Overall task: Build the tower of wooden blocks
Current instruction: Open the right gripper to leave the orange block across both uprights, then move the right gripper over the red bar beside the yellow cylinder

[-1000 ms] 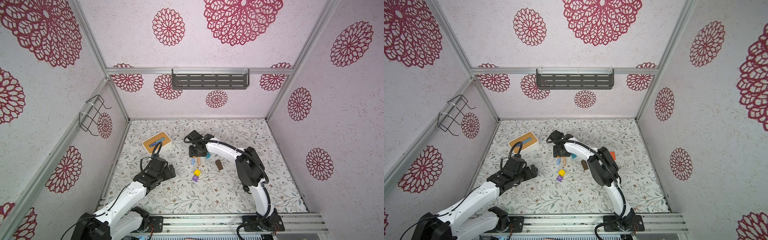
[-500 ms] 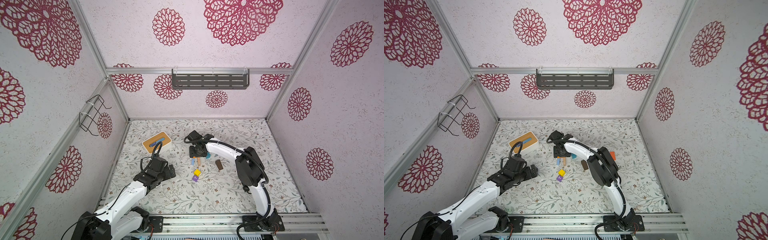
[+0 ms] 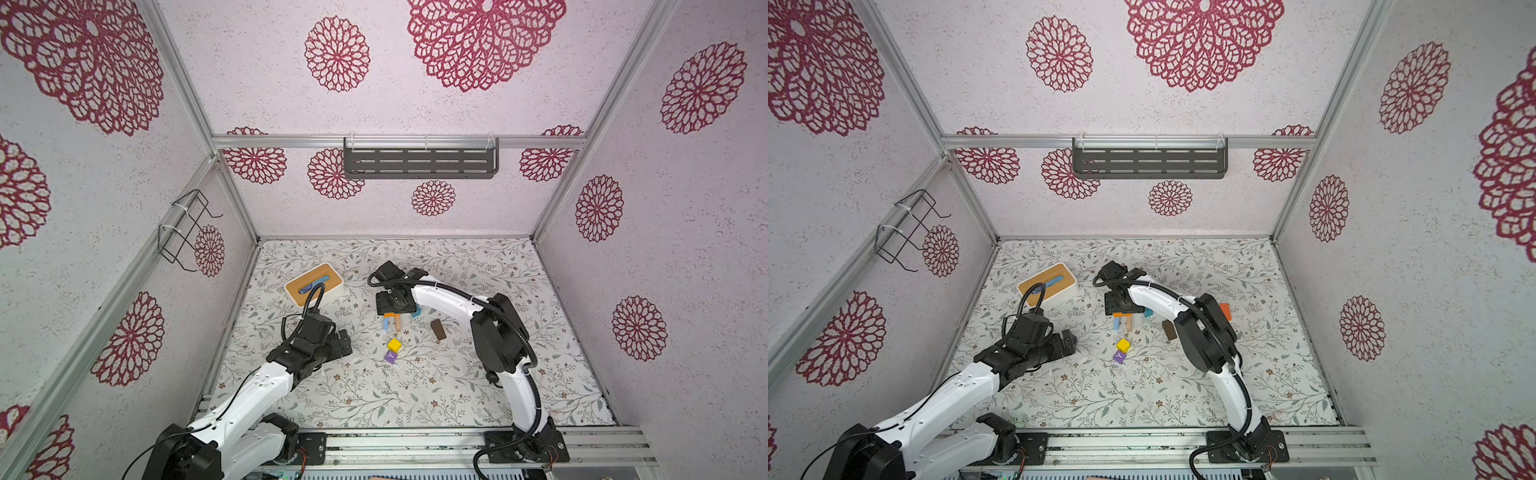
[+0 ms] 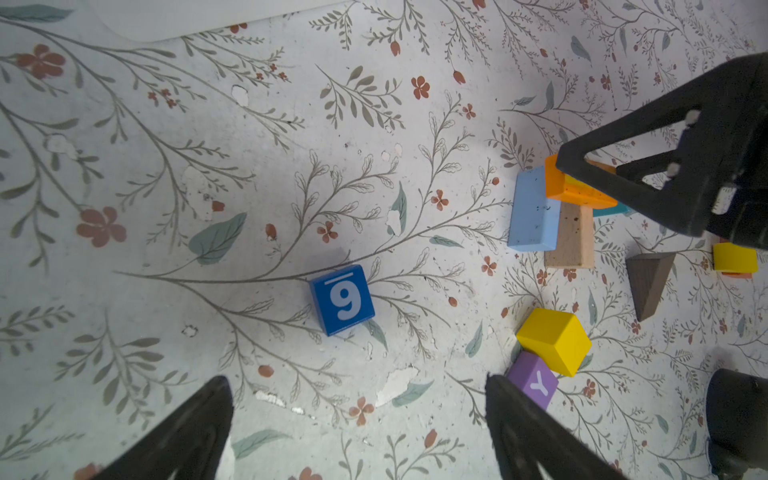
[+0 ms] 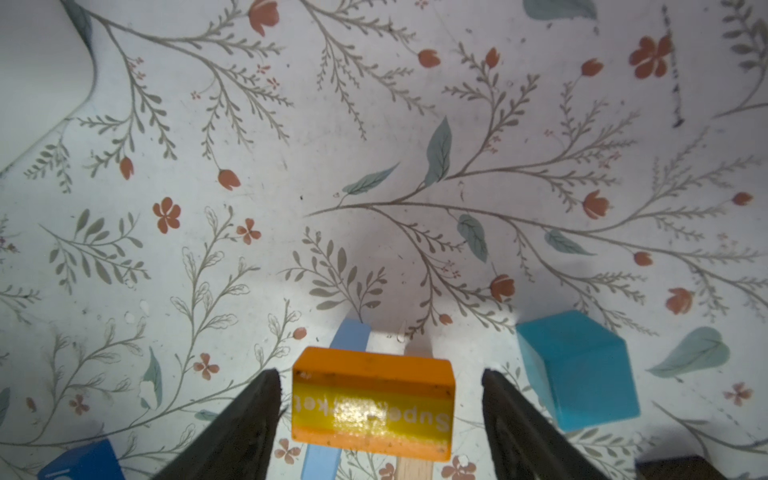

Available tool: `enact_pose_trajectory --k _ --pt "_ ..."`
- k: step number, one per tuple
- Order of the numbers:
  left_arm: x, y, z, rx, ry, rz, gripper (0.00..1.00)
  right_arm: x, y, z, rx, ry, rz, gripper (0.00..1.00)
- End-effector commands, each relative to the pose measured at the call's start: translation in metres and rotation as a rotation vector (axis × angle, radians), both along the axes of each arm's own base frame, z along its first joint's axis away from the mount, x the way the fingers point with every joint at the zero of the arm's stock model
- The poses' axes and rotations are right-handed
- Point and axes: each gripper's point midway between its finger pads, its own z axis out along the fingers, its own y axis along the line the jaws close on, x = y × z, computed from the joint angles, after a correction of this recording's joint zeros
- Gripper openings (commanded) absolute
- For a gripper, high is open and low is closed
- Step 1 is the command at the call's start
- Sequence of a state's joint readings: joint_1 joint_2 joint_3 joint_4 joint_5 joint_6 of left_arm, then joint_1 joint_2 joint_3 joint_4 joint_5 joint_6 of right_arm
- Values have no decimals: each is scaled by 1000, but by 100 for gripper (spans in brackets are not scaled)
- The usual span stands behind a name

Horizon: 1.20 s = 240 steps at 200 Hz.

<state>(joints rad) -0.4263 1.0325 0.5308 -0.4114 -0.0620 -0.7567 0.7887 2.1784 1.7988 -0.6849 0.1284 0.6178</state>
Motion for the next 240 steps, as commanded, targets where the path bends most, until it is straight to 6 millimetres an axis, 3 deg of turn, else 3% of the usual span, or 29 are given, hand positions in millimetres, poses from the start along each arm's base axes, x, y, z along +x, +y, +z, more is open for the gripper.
enact_pose_trajectory --k 1,31,54,109,151,182,212,240 --pt "11 0 25 -19 -61 19 97 5 -4 48 44 -103 18 80" --pt "17 -4 38 -12 -55 16 97 7 -24 69 75 -149 -14 80" --pt "25 -12 49 -18 -64 1 97 8 -57 74 78 -160 -68 76" --pt "56 -38 72 31 -69 -41 97 6 -179 79 163 -184 -293 58" --pt "84 -68 79 66 -56 -82 97 3 -266 66 212 -200 -480 36" --pt "99 -92 85 96 -44 -129 97 -1 -319 48 219 -210 -621 34" --pt "106 -106 89 112 -37 -157 97 -1 -347 27 235 -192 -688 26" --pt "106 -109 84 113 -28 -158 97 2 -346 9 240 -152 -674 13"
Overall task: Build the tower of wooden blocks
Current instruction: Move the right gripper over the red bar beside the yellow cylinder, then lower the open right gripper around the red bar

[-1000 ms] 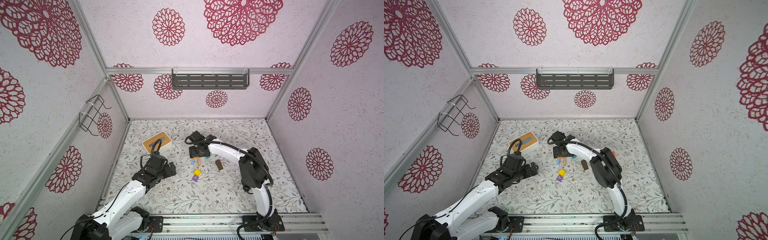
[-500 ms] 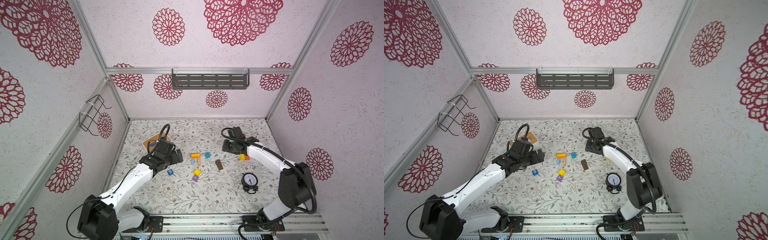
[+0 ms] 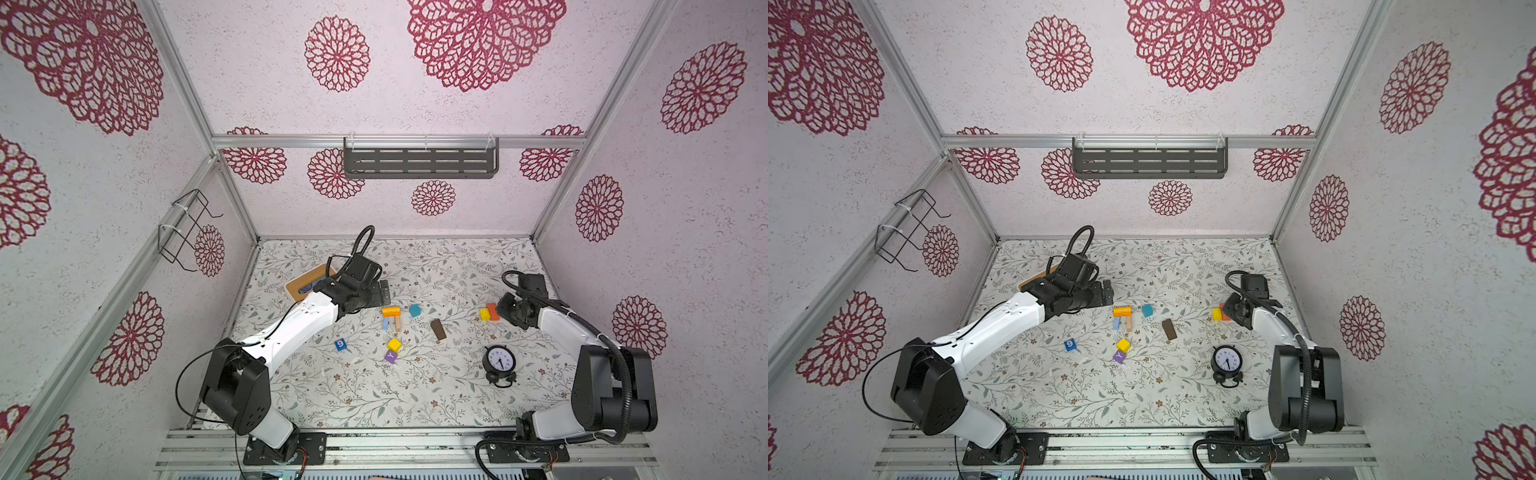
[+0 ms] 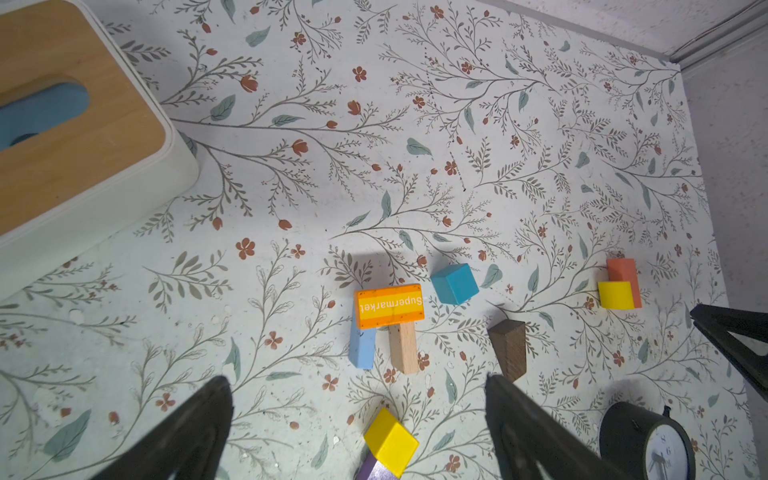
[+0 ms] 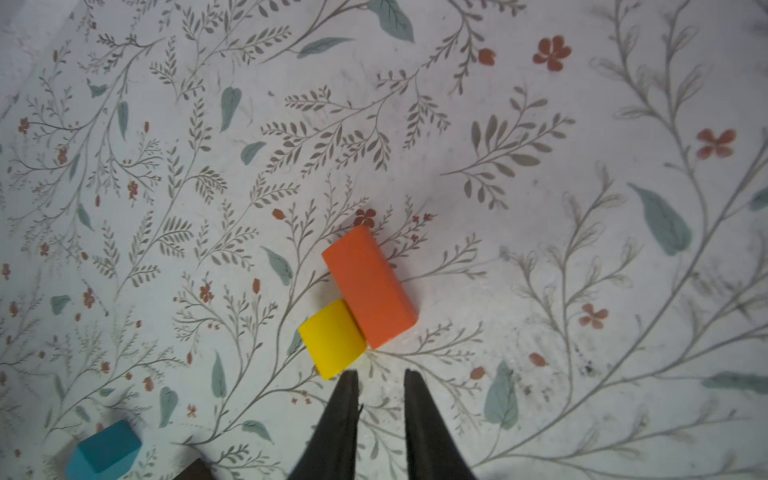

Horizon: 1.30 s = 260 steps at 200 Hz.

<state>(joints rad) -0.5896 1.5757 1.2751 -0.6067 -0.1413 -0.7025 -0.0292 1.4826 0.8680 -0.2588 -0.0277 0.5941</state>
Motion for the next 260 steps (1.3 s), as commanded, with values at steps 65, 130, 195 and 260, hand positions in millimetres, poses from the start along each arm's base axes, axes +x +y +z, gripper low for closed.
enact_pose_trajectory --k 65,130,195,260 --pt "-7 3 -16 31 37 13 97 22 10 -24 30 4 69 6" --pt "-6 3 -17 32 33 18 97 29 30 -31 114 -10 158 7" --pt "-6 1 -17 30 34 16 97 25 28 -25 95 -10 159 11" --pt "-7 3 -17 35 28 13 97 26 18 -8 34 -22 145 24"
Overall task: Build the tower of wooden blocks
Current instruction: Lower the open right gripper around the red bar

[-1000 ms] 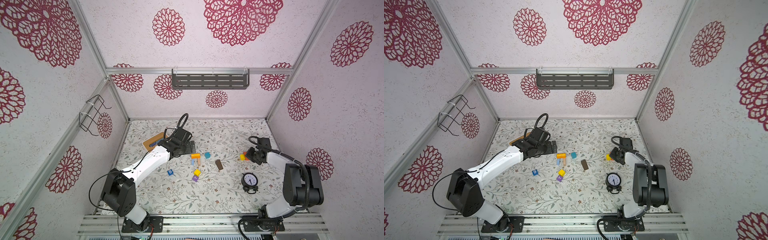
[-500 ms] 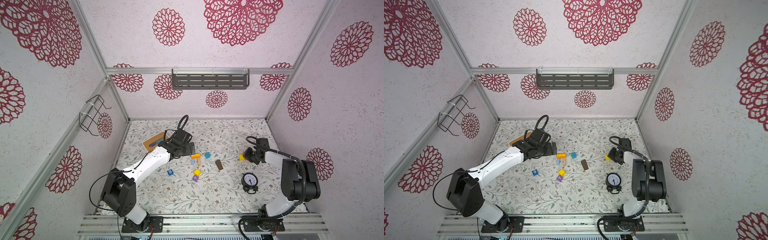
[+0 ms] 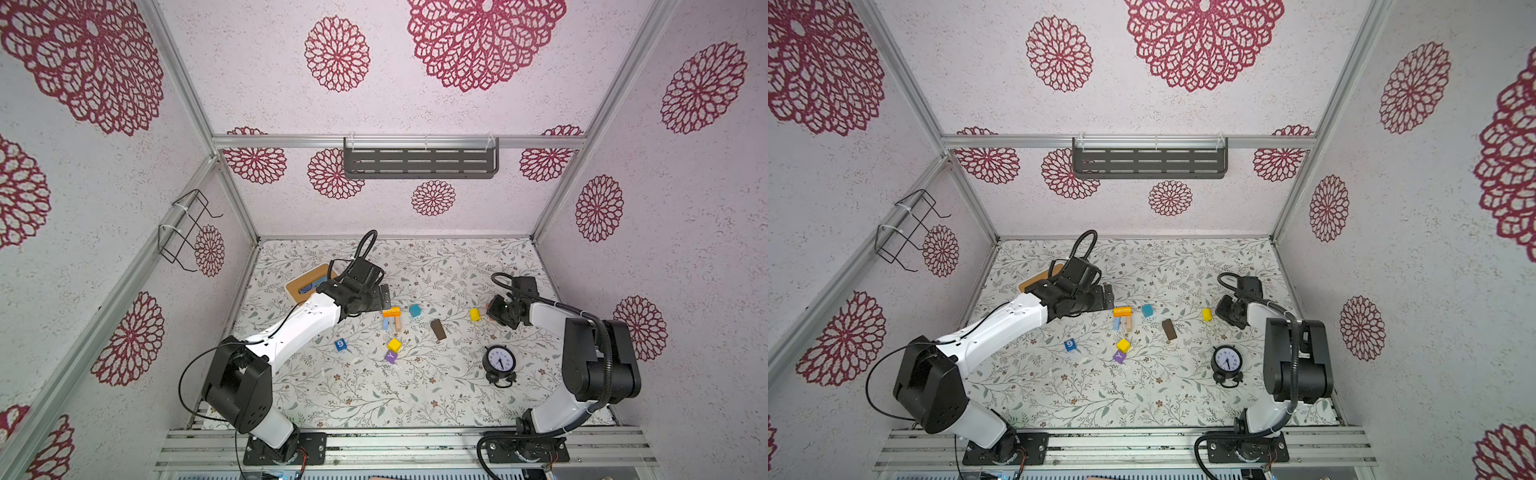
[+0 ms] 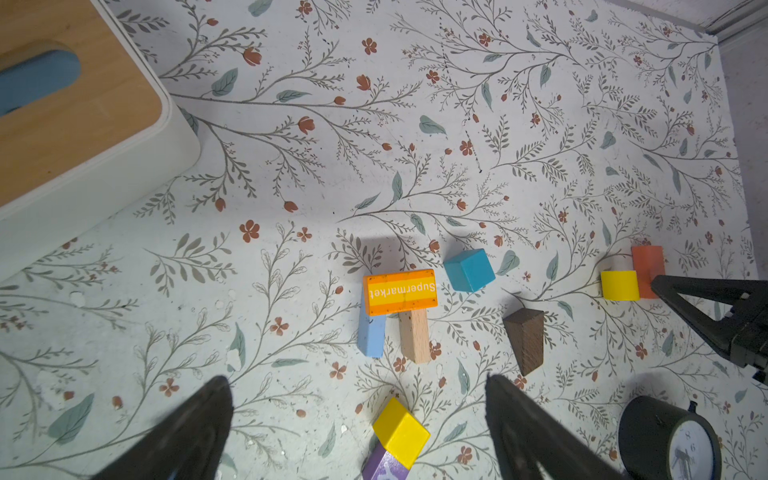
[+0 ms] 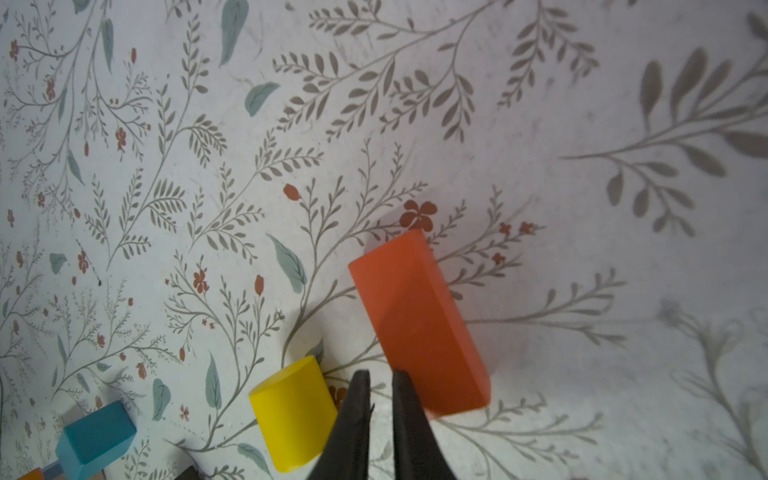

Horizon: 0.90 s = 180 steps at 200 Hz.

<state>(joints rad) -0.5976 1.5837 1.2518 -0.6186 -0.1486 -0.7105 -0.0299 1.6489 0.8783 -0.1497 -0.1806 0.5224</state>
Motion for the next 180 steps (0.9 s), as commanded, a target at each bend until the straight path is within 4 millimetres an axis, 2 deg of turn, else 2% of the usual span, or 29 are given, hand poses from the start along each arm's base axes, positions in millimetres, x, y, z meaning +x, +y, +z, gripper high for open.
enact_pose_trajectory --k 1,34,68,127,180 --pt "0 1 -3 11 -7 10 97 10 -7 31 -55 -63 2 25" --pt "0 0 -5 12 -5 8 97 7 -16 36 -120 -47 11 41" --pt "1 -1 -6 12 -5 4 97 4 -17 26 -173 -8 74 52" --pt "0 2 -5 25 -7 1 97 5 -13 8 -221 50 121 58" --pt "0 3 -7 34 -4 2 97 6 -14 -5 -233 92 121 58"
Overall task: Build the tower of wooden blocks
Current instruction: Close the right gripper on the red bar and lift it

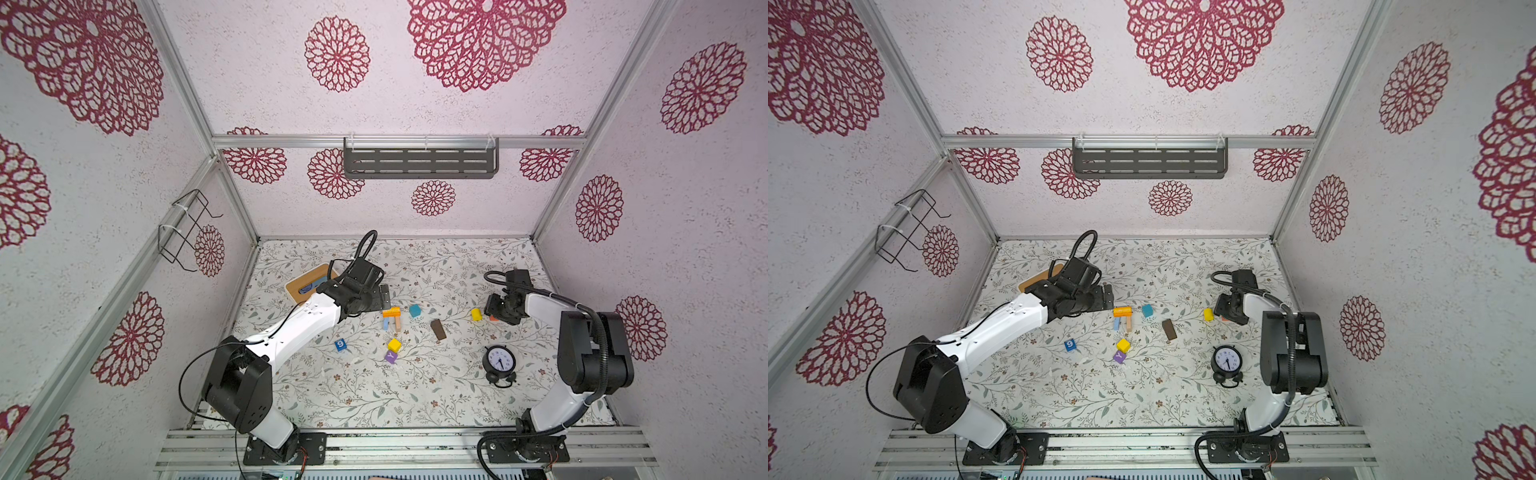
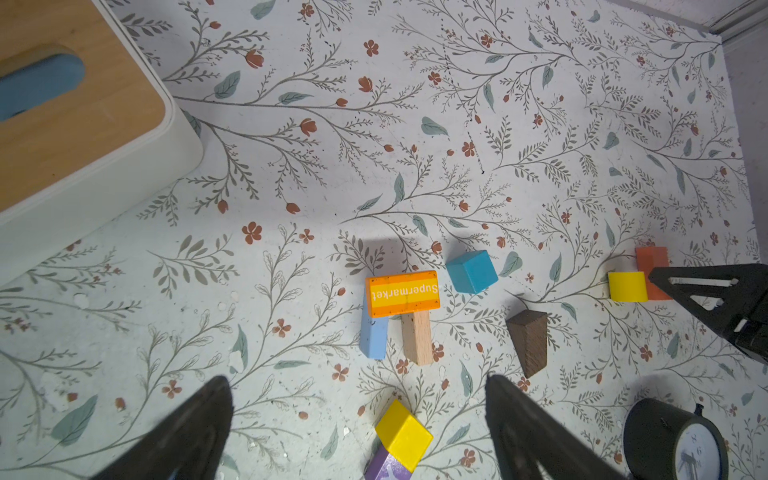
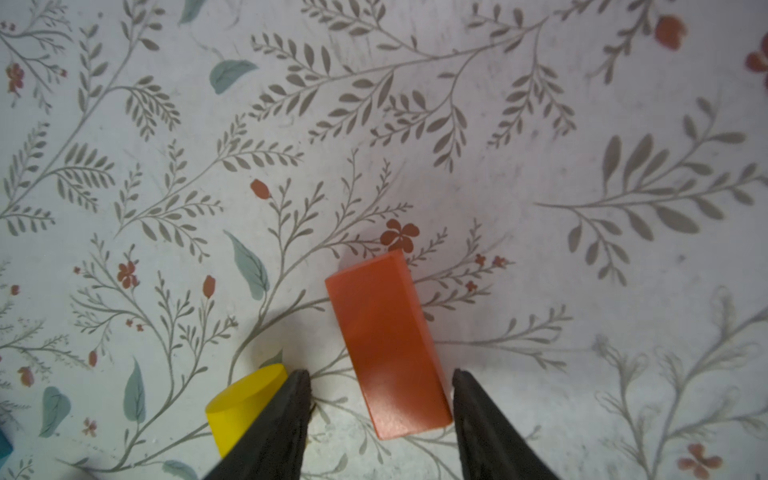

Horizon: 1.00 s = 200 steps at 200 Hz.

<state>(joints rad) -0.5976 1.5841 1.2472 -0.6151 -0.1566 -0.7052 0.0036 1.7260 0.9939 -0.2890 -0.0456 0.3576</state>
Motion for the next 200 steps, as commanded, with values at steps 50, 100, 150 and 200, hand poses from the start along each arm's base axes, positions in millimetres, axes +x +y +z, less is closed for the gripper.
enact_pose_trajectory --k 50,100,150,200 --pt "0 2 -6 26 -3 0 97 3 -4 -2 -37 20 6 53" --pt "0 1 -7 26 -1 -2 97 3 -2 -5 -31 25 12 42" --pt "-1 2 -8 20 2 1 97 1 1 -8 -31 36 22 30" --pt "-3 3 -9 17 1 4 97 1 1 -1 -58 29 18 27"
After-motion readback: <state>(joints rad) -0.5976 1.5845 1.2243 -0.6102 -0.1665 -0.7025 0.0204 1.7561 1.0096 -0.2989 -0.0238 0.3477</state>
